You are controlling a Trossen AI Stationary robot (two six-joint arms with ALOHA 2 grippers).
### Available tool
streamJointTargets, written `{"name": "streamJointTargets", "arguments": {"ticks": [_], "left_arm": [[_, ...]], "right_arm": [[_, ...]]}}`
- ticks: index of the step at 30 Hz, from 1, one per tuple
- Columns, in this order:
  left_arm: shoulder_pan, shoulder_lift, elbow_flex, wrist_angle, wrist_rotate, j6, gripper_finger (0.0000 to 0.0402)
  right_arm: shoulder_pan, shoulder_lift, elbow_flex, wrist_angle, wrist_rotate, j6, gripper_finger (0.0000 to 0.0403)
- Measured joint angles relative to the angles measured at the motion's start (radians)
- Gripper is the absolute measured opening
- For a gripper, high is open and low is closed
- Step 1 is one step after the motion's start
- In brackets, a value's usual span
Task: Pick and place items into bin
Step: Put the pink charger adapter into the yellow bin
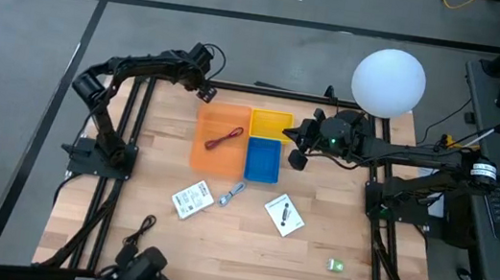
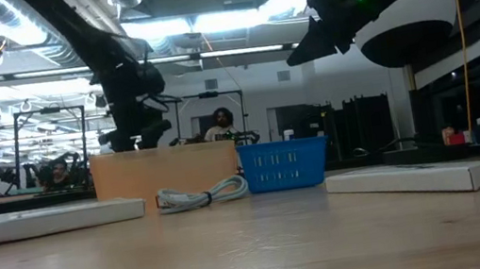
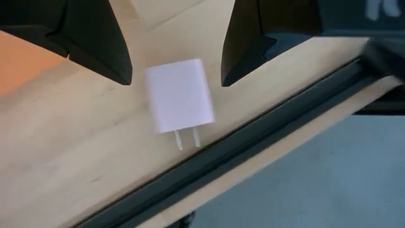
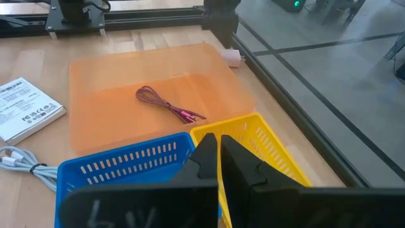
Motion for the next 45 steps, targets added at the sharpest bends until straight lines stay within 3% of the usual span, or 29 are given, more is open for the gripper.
{"name": "streamJointTargets", "arguments": {"ticks": [5, 36, 45], "left_arm": [[-0.001, 0.019, 0.000, 0.025, 0.035, 0.000, 0.0237], [0.003, 0.120, 0.003, 0.103, 0.014, -0.023, 0.0237], [0.017, 0.121, 0.001, 0.097, 0.005, -0.026, 0.0201]], "right_arm": [[0.000, 0.000, 0.000, 0.000, 0.000, 0.000, 0.0004], [0.000, 0.000, 0.000, 0.001, 0.000, -0.001, 0.0004], [0.000, 0.000, 0.000, 0.001, 0.000, -0.001, 0.0004]]}}
